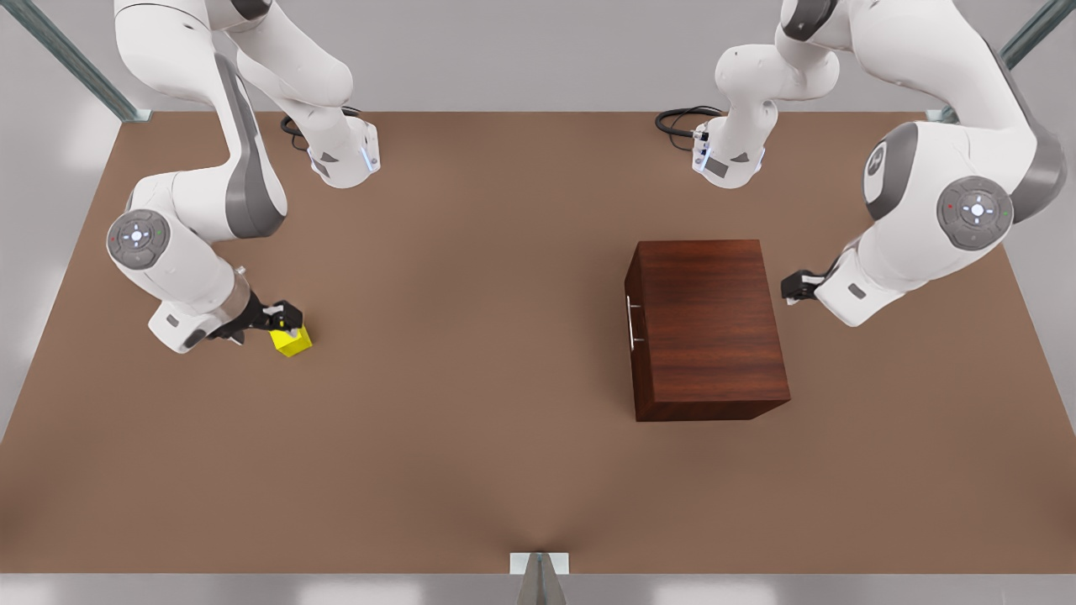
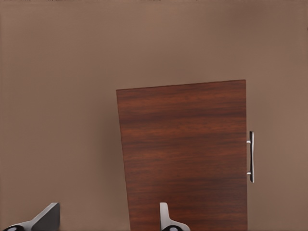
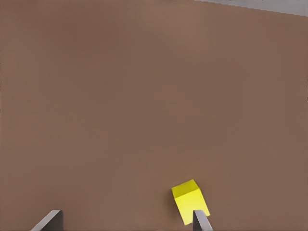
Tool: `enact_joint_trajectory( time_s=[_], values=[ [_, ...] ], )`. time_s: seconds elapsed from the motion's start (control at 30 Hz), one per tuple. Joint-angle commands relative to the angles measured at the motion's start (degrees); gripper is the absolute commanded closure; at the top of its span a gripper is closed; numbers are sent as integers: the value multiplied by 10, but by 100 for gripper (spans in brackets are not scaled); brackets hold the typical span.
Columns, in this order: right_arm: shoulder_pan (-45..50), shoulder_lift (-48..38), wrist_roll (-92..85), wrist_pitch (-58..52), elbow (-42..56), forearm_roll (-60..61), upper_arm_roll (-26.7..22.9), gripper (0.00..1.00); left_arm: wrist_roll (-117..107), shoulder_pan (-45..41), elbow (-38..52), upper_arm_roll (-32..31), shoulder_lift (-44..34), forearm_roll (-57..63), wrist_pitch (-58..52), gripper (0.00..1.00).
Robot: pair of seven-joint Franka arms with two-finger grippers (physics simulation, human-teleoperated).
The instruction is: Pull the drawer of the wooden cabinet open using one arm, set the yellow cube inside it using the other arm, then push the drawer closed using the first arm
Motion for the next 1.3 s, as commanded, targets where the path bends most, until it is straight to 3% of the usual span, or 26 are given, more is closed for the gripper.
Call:
enact_joint_trajectory(
  time_s=[0.0, 0.1, 0.23, 0.33, 0.37, 0.4, 0.5, 0.53, 0.7, 0.93, 1.0, 1.03, 1.07, 1.27],
  values=[
    [1, -3, 25, 14, 18, 0, 2, 0, 29, -2, 2, -2, 13, 6, 38, 0],
    [-6, -16, 15, -131, 99, 1, 6, 0, -114, -92, 4, -3, 36, 6, 32, 0],
    [-5, -20, 18, -133, 111, 3, 9, 0, -415, -232, 3, -3, 106, 64, 37, 0],
    [-7, -38, 11, -137, 111, 3, 14, 0, -503, -263, -4, -3, 133, 62, 74, 0],
    [-59, -41, 9, -142, 109, 4, 61, 0, -533, -269, -5, -3, 145, 63, 86, 0],
    [-38, -60, 7, -139, 94, 4, 46, 0, -547, -271, -33, -3, 151, 63, 124, 0],
    [121, -73, 6, -119, 60, 18, -118, 0, -601, -292, -52, -3, 156, 78, 152, 0],
    [125, -49, 5, -98, 56, 21, -126, 0, -606, -295, -53, -3, 159, 79, 152, 0],
    [97, 44, -58, -29, 53, 27, -122, 0, -618, -294, -91, -3, 177, 97, 197, 0],
    [72, 38, -107, 60, -78, 43, -111, 0, -614, -293, -99, -3, 188, 110, 208, 0],
    [72, 32, -108, 72, -103, 43, -110, 1, -613, -293, -99, -3, 188, 110, 209, 5],
    [71, 32, -113, 78, -107, 43, -110, 1, -613, -292, -99, -3, 191, 110, 211, 16],
    [71, 32, -114, 83, -115, 43, -111, 1, -613, -291, -99, -3, 191, 110, 211, 19],
    [66, 33, -116, 96, -140, 42, -110, 1, -604, -290, -103, -2, 192, 110, 210, 21]
  ],
)
